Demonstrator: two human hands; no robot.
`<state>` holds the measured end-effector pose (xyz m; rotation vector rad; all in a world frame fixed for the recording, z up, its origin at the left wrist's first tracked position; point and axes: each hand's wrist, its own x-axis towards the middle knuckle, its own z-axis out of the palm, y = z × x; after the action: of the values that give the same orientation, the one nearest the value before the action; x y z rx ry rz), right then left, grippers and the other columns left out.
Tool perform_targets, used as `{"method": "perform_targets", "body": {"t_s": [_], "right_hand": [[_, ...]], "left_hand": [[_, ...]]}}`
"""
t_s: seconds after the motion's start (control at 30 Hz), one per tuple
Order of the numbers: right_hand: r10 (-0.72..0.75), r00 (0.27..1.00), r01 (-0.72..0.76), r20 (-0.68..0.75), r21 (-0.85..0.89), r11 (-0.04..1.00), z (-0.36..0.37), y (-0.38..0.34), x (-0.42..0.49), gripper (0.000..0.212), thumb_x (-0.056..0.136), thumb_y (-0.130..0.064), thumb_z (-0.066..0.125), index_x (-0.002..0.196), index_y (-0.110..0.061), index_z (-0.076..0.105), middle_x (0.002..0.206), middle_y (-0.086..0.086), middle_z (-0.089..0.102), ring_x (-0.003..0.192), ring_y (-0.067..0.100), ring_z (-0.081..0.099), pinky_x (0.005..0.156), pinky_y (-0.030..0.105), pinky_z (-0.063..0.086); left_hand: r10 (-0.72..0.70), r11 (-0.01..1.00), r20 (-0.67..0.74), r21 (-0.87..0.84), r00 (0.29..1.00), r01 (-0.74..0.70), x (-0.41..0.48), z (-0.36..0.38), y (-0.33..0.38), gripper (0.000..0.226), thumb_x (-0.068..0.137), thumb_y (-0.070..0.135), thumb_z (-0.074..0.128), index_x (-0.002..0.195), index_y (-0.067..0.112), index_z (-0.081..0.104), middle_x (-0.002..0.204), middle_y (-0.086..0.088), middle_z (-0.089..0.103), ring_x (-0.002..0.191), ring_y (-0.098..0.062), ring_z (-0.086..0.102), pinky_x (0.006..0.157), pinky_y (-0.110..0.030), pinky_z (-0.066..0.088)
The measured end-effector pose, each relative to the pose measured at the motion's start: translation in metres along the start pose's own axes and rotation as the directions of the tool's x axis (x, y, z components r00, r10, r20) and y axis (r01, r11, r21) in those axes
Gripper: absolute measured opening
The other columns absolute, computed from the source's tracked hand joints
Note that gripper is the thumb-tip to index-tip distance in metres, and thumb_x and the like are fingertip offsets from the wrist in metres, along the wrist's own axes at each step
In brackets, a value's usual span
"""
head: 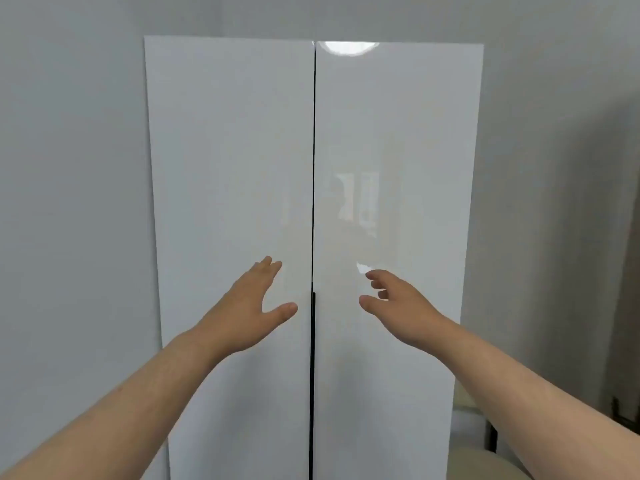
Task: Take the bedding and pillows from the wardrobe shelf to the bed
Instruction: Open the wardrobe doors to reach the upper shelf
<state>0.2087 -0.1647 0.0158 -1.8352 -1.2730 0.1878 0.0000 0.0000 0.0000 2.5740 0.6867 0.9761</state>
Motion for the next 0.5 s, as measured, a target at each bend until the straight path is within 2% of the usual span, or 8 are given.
{"method": "perform_targets", "body": {"t_s": [0.17,0.27,0.3,0.4,0.43,0.5], "right_hand": [[0.116,0.991,-0.12,0.07,0.062,0.991,0.06,0.04,0.057,0.054,0.093,-0.028,0.053,0.146,-0.024,0.038,0.142,-0.005,0.045,0.125,0.013,0.047,0.101,0.036,0.045],[0.175,0.983,-0.181,0.062,0.126,0.975,0.095,0.056,0.103,0.055,0.094,-0.022,0.05,0.147,-0.022,0.036,0.143,-0.002,0.045,0.12,0.014,0.049,0.093,0.03,0.044],[0.193,0.98,-0.2,0.059,0.154,0.968,0.106,0.061,0.118,0.056,0.094,-0.02,0.049,0.148,-0.021,0.035,0.144,-0.001,0.045,0.119,0.014,0.049,0.09,0.028,0.042],[0.264,0.963,-0.269,0.052,0.24,0.933,0.13,0.07,0.155,0.051,0.092,-0.008,0.045,0.143,-0.015,0.042,0.134,0.007,0.052,0.117,0.022,0.053,0.09,0.029,0.046],[0.266,0.962,-0.271,0.055,0.267,0.925,0.138,0.074,0.166,0.044,0.091,-0.003,0.044,0.133,-0.012,0.05,0.124,0.009,0.057,0.111,0.024,0.058,0.088,0.029,0.049],[0.233,0.971,-0.24,0.059,0.314,0.919,0.15,0.08,0.182,0.035,0.087,0.003,0.043,0.111,-0.013,0.063,0.103,0.0,0.069,0.095,0.018,0.065,0.075,0.019,0.052]], "left_hand": [[0.058,0.951,0.067,0.301,0.996,-0.076,0.036,0.063,-0.056,0.091,0.089,0.055,0.052,0.153,0.028,-0.006,0.157,0.011,-0.022,0.146,-0.009,-0.017,0.117,-0.029,0.0],[0.133,0.871,0.071,0.467,0.989,-0.151,0.076,0.098,-0.099,0.097,0.087,0.056,0.053,0.152,0.022,-0.012,0.154,0.001,-0.027,0.145,-0.018,-0.021,0.119,-0.037,-0.003],[0.172,0.839,0.064,0.513,0.983,-0.181,0.089,0.108,-0.112,0.1,0.085,0.057,0.056,0.153,0.02,-0.007,0.156,-0.003,-0.021,0.146,-0.022,-0.016,0.12,-0.042,0.002],[0.227,0.758,0.082,0.61,0.971,-0.229,0.126,0.136,-0.144,0.109,0.067,0.058,0.074,0.15,0.013,0.018,0.158,-0.016,0.017,0.146,-0.034,0.016,0.114,-0.054,0.023],[0.239,0.747,0.073,0.623,0.968,-0.231,0.138,0.145,-0.157,0.111,0.064,0.058,0.076,0.149,0.011,0.022,0.157,-0.017,0.023,0.144,-0.035,0.018,0.114,-0.055,0.023],[0.258,0.738,0.058,0.632,0.964,-0.236,0.153,0.157,-0.173,0.112,0.062,0.057,0.077,0.148,0.01,0.024,0.157,-0.017,0.024,0.144,-0.035,0.015,0.113,-0.055,0.015]]}}
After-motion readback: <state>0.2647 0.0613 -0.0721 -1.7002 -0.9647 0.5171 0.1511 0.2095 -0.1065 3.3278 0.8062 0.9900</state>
